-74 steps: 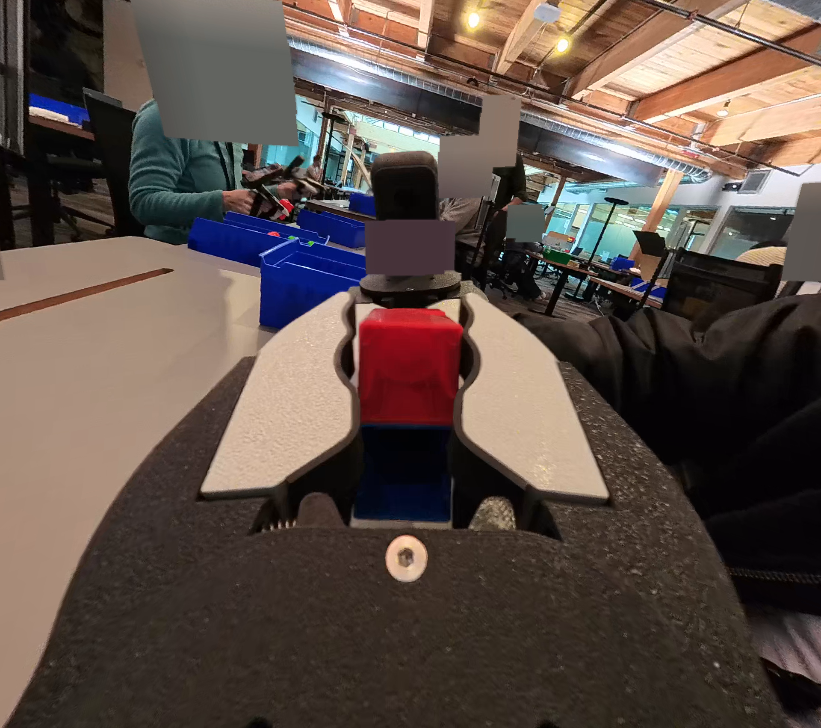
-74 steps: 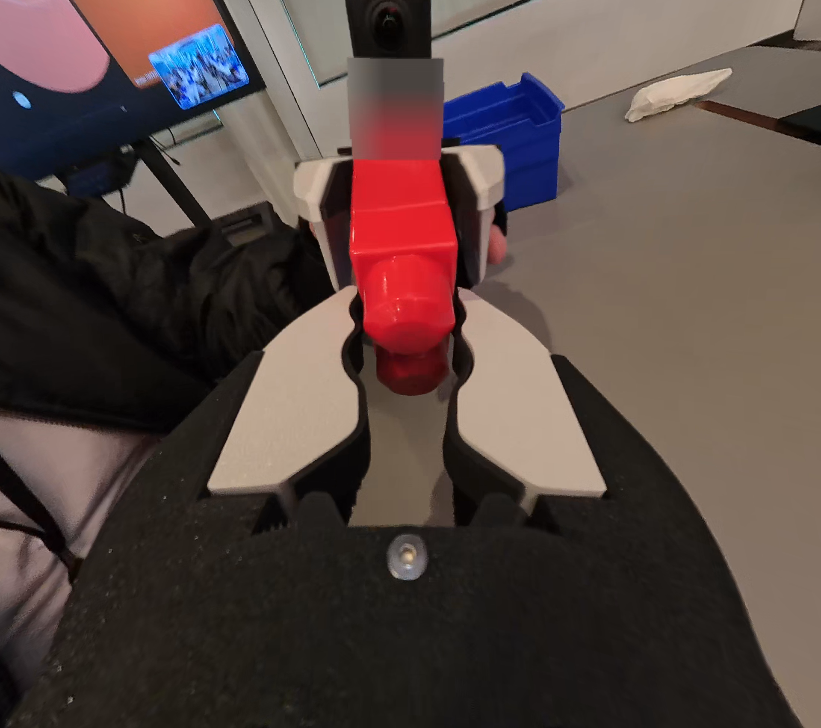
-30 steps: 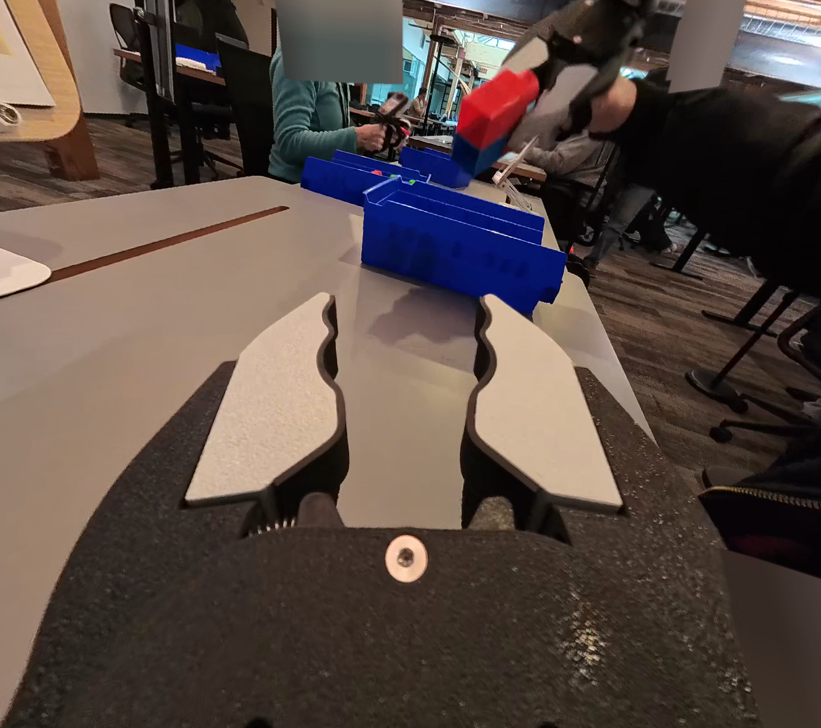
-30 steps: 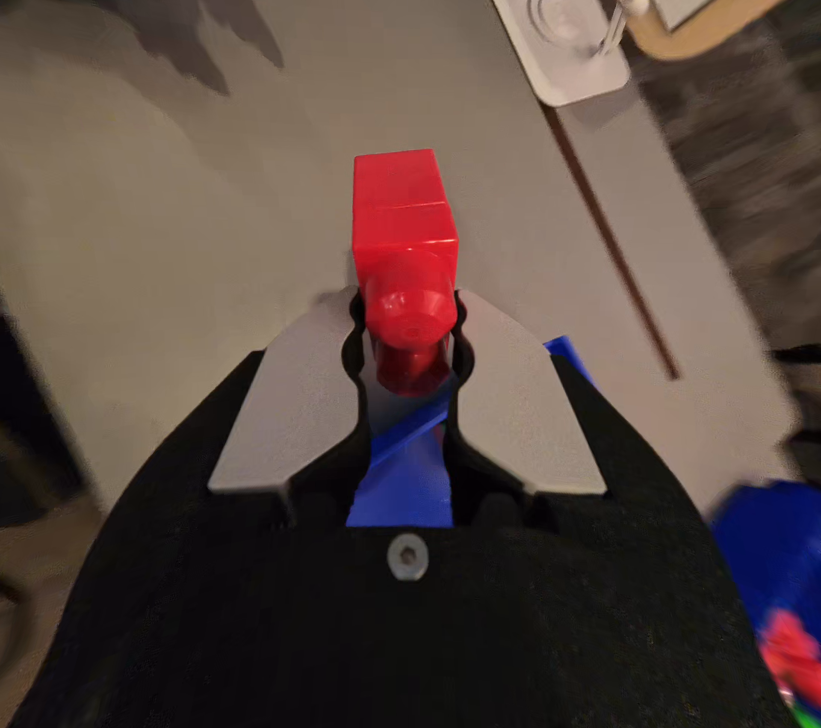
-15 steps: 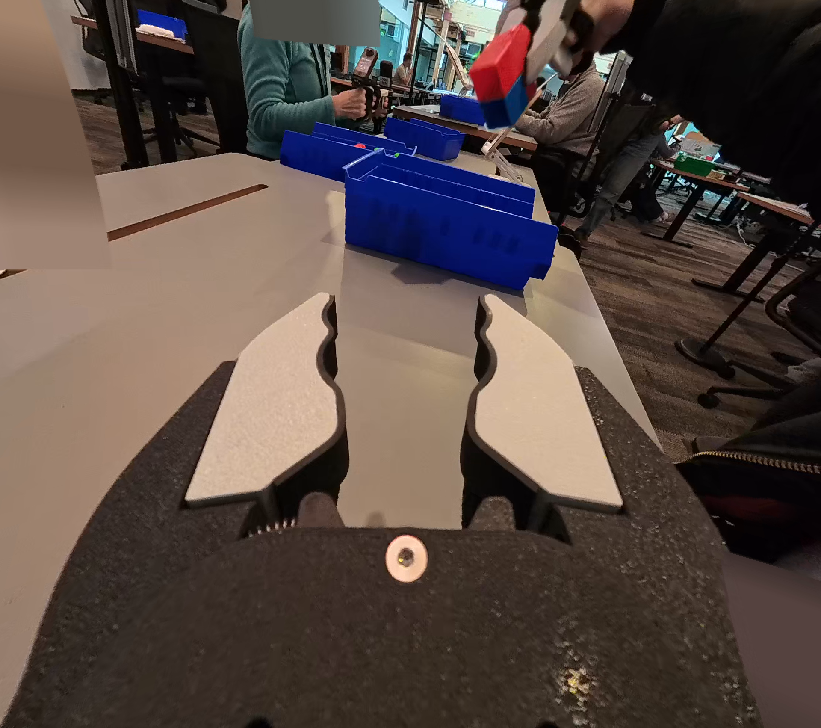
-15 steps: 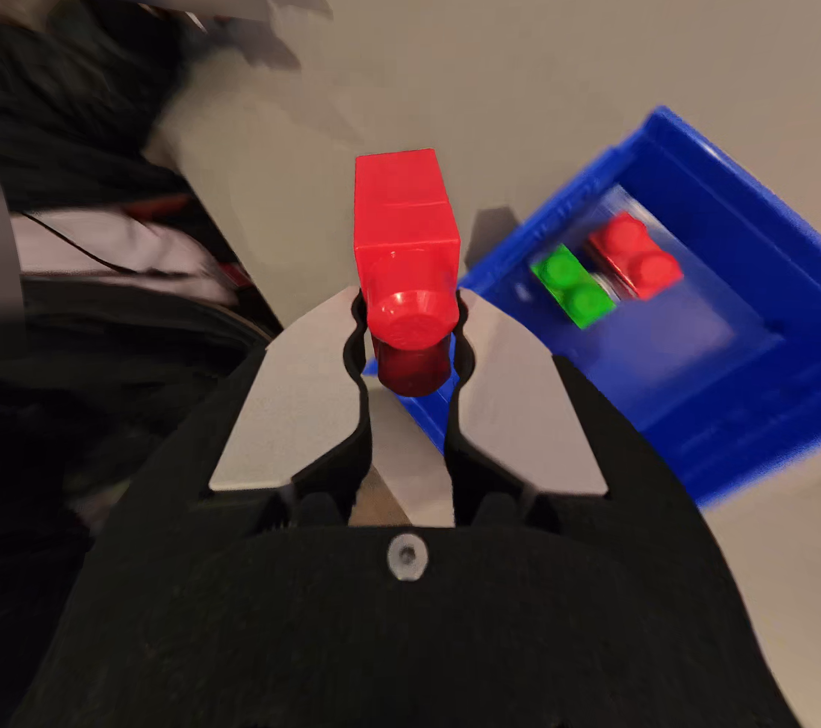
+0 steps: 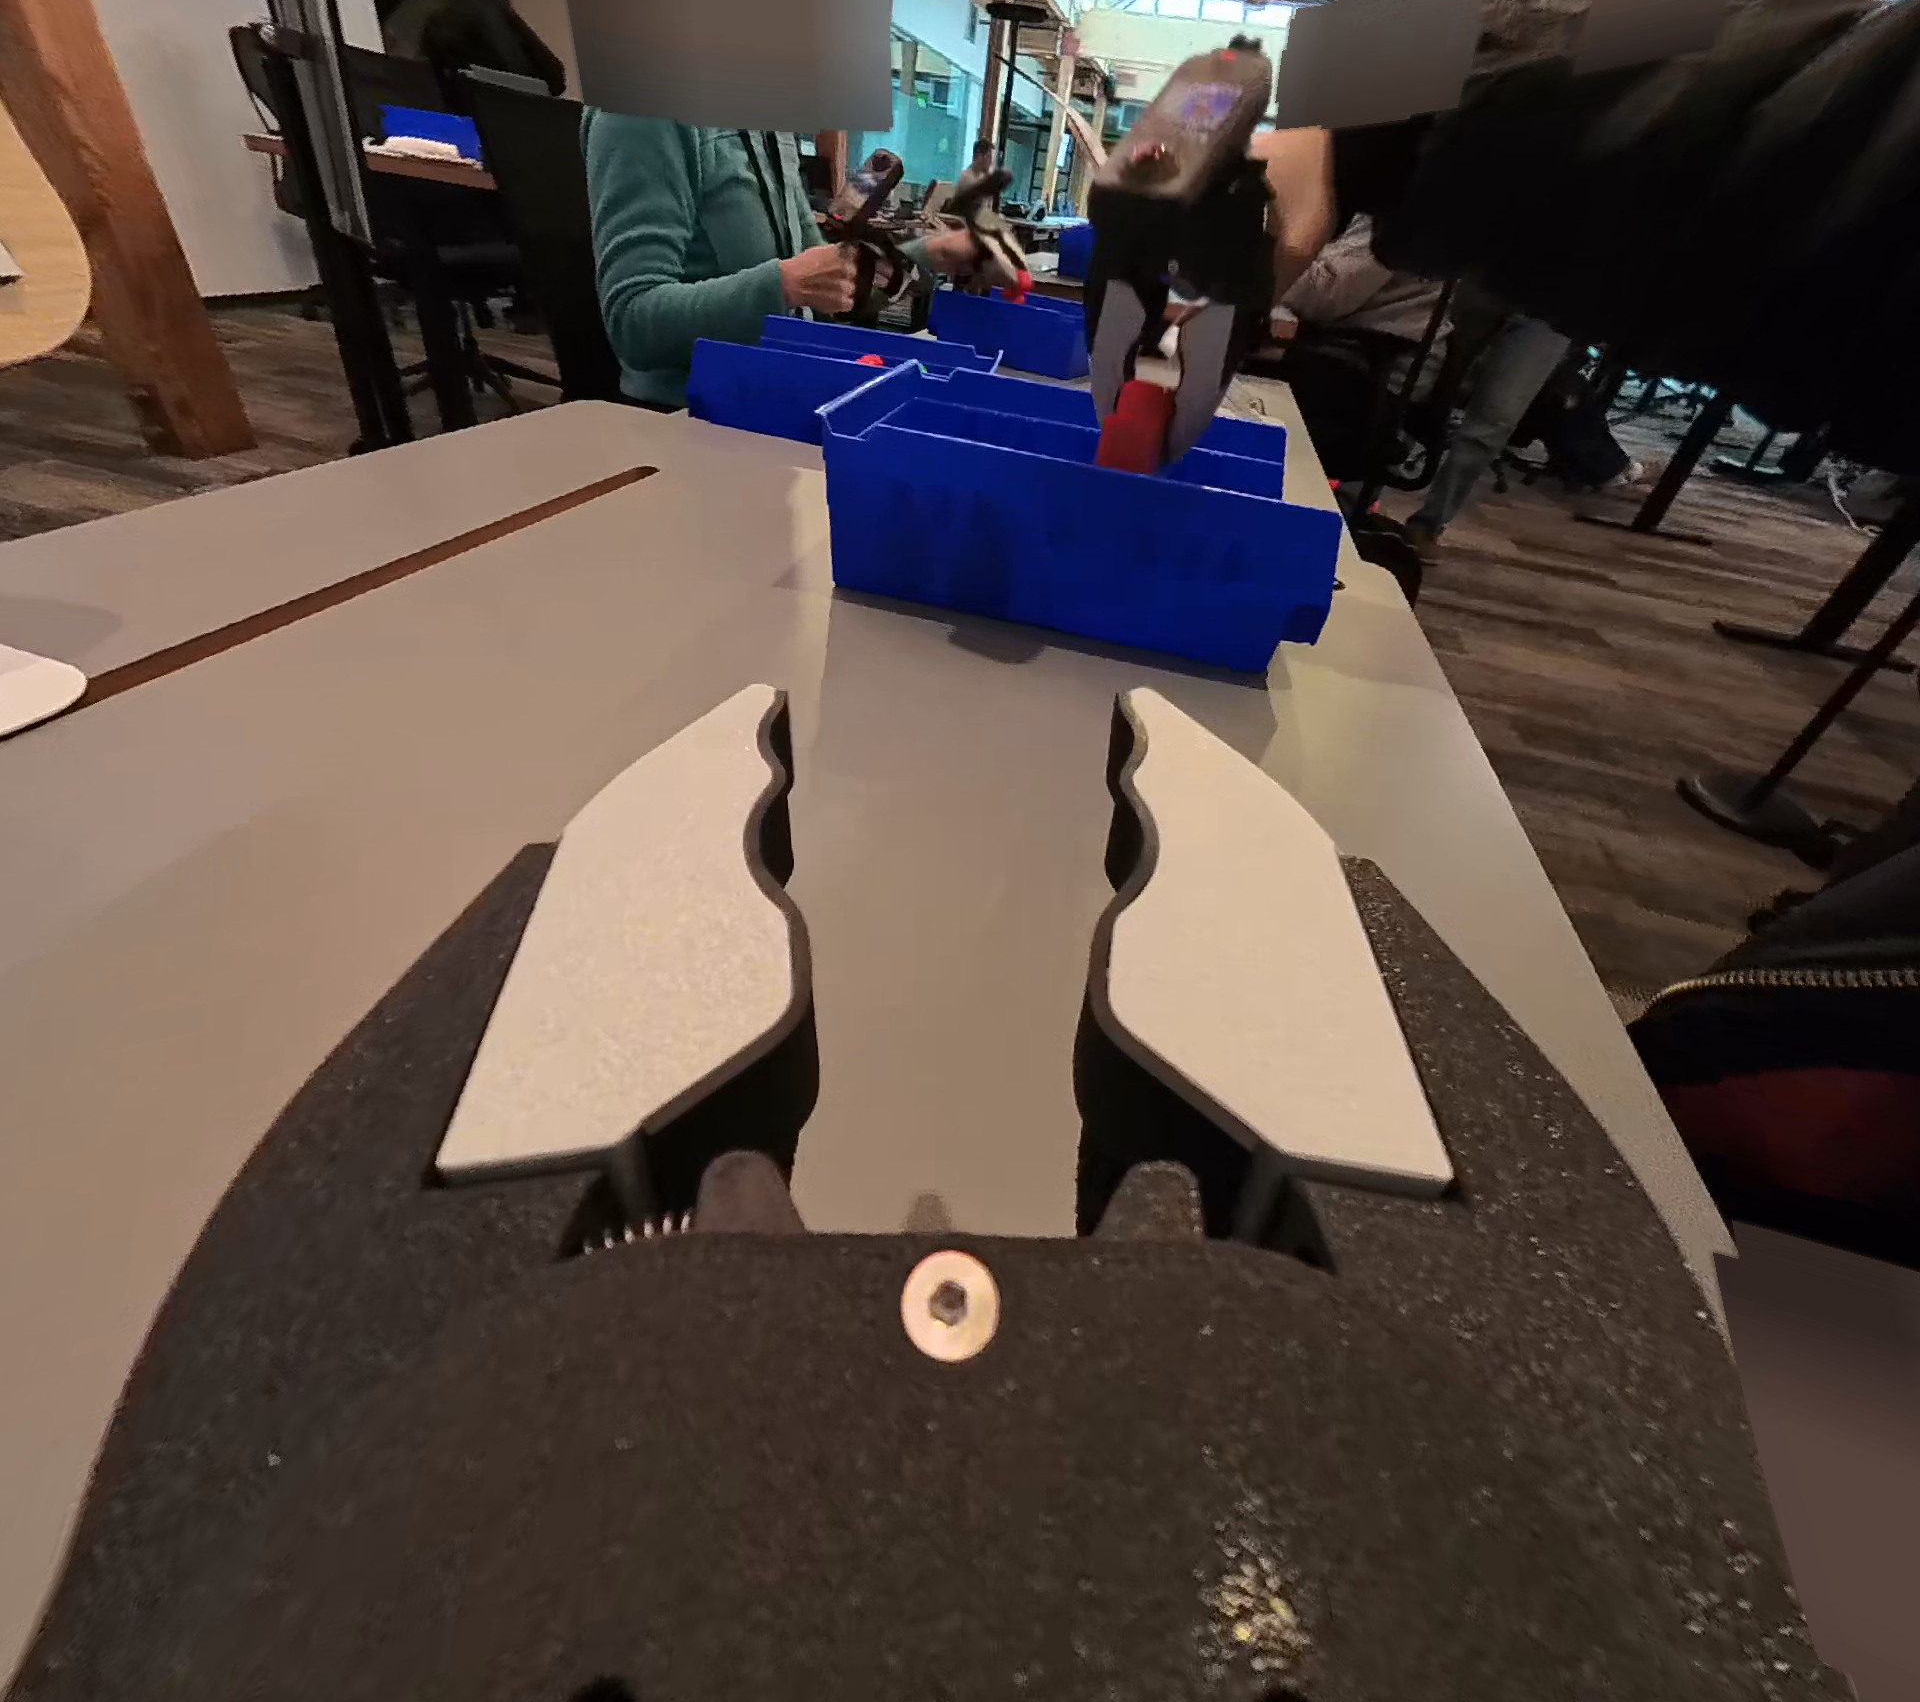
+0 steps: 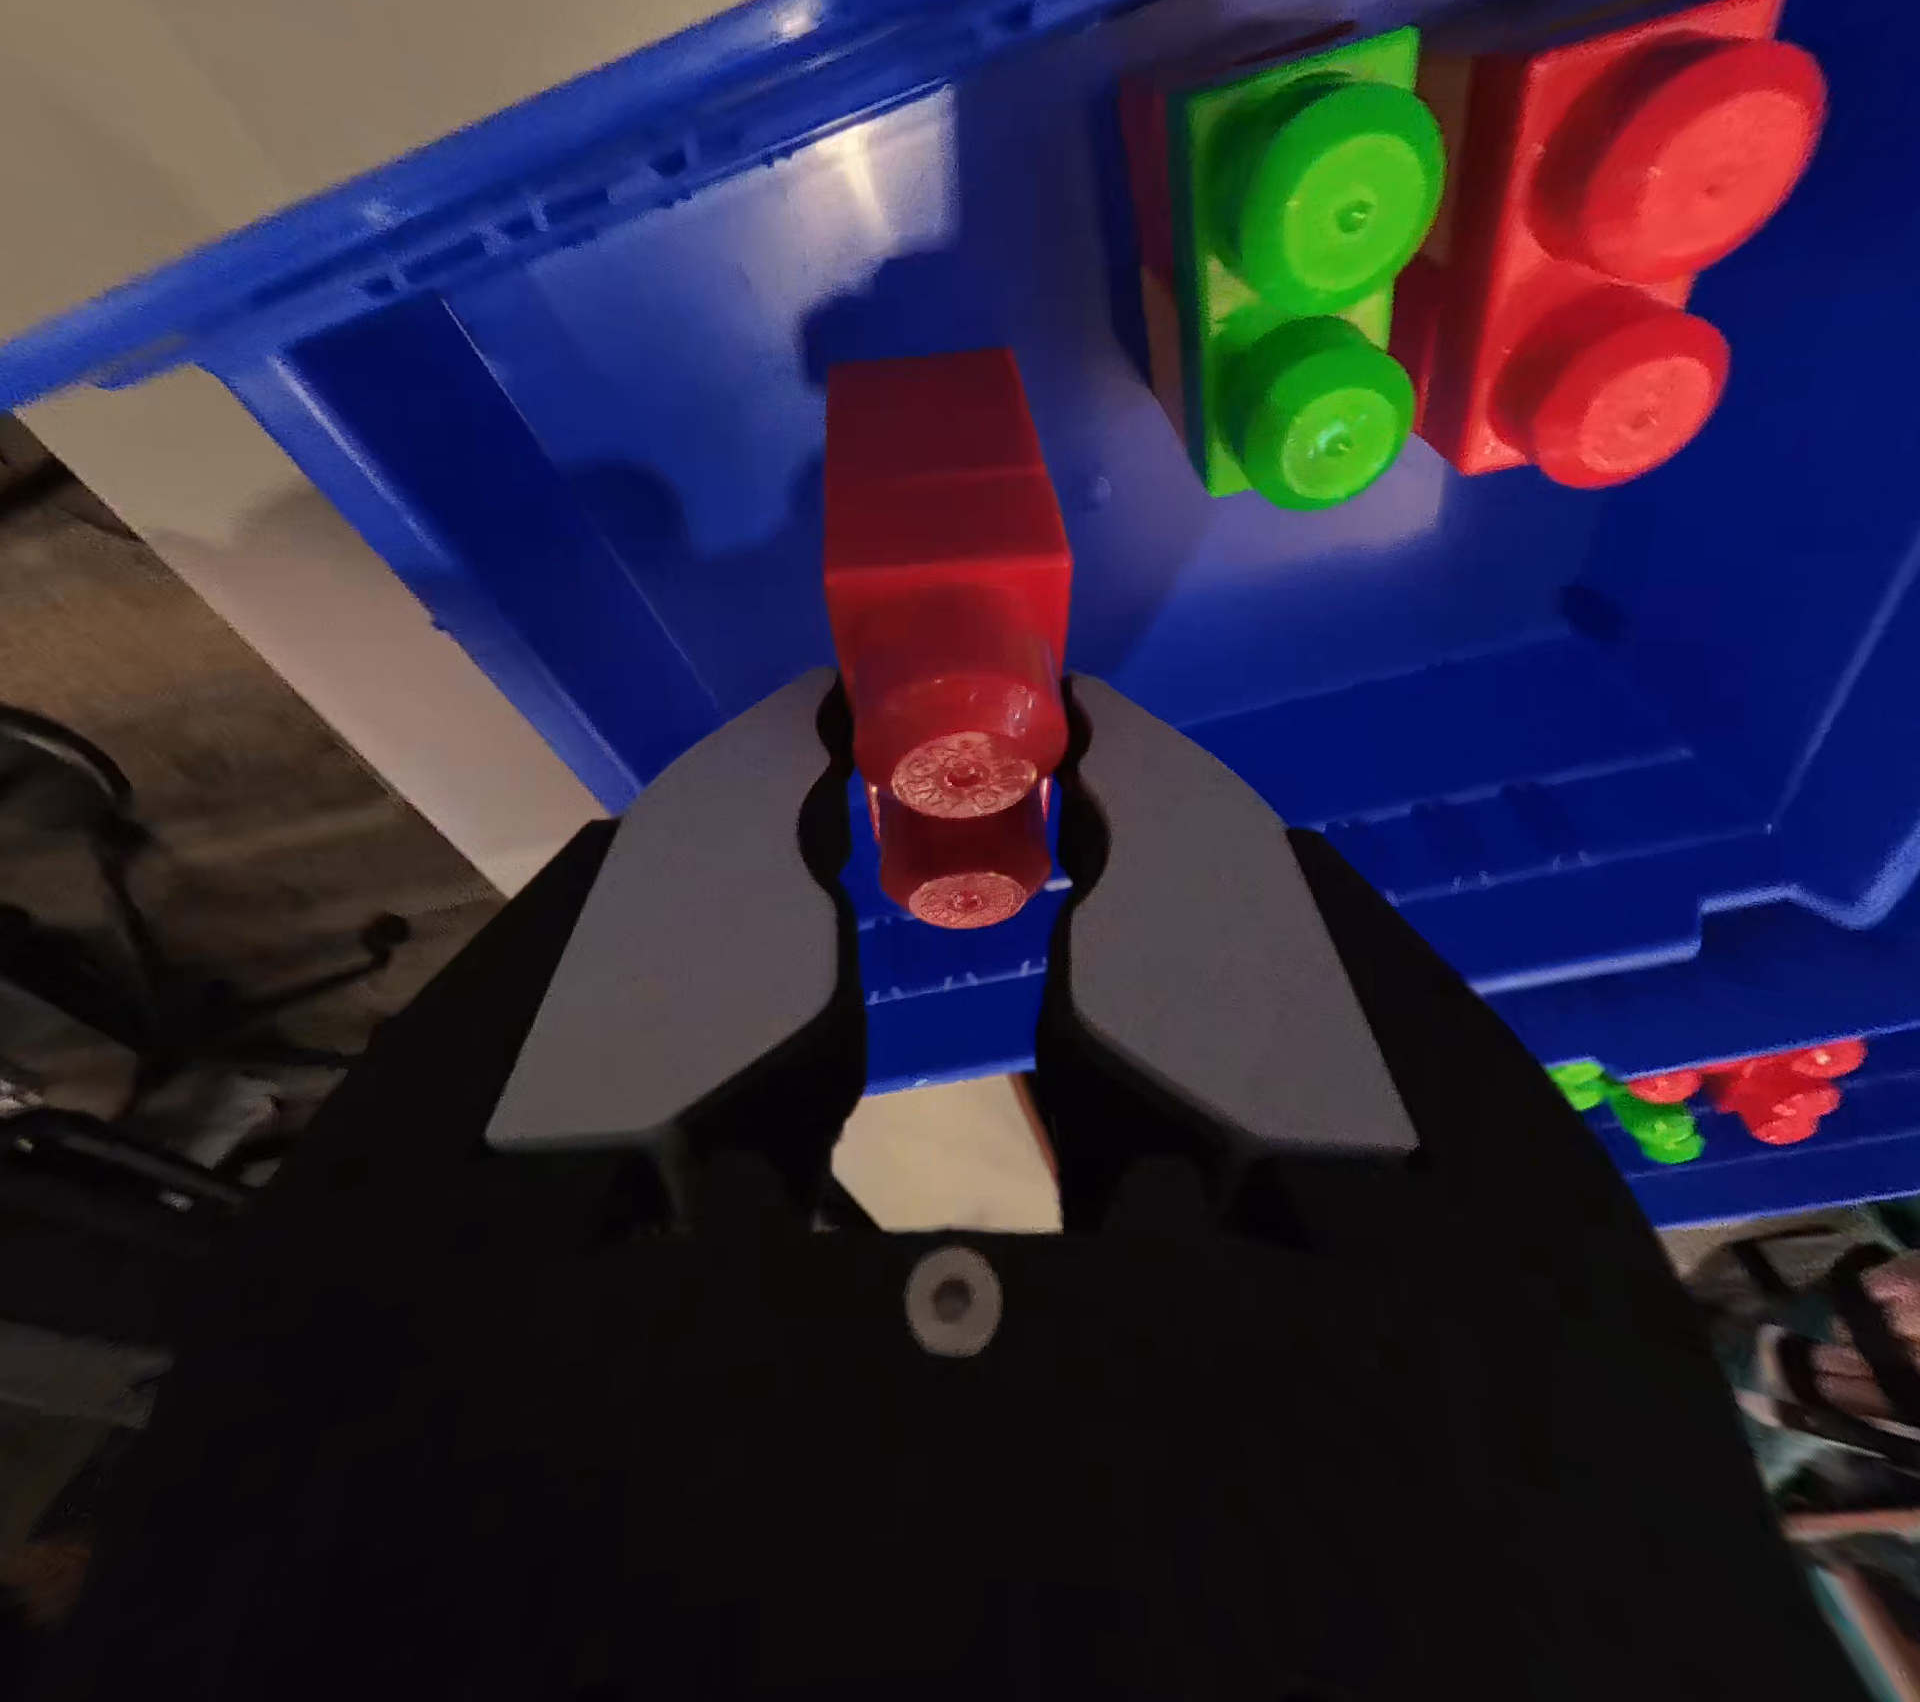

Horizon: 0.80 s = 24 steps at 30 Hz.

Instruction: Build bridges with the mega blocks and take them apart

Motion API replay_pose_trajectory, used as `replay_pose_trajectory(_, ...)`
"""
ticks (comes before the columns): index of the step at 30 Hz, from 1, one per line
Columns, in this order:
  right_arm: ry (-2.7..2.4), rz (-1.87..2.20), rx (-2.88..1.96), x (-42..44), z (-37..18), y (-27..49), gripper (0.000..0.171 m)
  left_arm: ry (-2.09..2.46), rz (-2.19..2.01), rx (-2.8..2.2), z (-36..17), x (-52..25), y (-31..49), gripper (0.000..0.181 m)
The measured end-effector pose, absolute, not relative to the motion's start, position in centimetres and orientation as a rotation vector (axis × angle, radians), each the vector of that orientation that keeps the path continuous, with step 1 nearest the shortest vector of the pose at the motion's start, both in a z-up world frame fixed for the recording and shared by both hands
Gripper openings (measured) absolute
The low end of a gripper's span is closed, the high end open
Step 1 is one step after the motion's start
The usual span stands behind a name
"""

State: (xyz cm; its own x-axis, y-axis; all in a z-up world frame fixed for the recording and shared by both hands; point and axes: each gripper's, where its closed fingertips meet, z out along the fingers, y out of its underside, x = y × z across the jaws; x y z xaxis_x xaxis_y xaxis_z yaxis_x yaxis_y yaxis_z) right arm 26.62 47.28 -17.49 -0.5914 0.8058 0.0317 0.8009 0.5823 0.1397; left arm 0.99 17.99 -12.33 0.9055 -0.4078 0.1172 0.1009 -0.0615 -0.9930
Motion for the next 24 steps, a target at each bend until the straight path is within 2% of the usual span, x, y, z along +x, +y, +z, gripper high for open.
replay_pose_trajectory(8,2.871,0.235,1.178,25.1,-20.5,47.2,0.037,0.228,-0.332,-1.602,-12.6,0.1,18.6,0.058)
replay_pose_trajectory(24,2.922,0.33,1.023,23.7,-22.5,47.1,0.036,0.225,-0.314,-1.608,-13.0,-0.5,18.3,0.058)
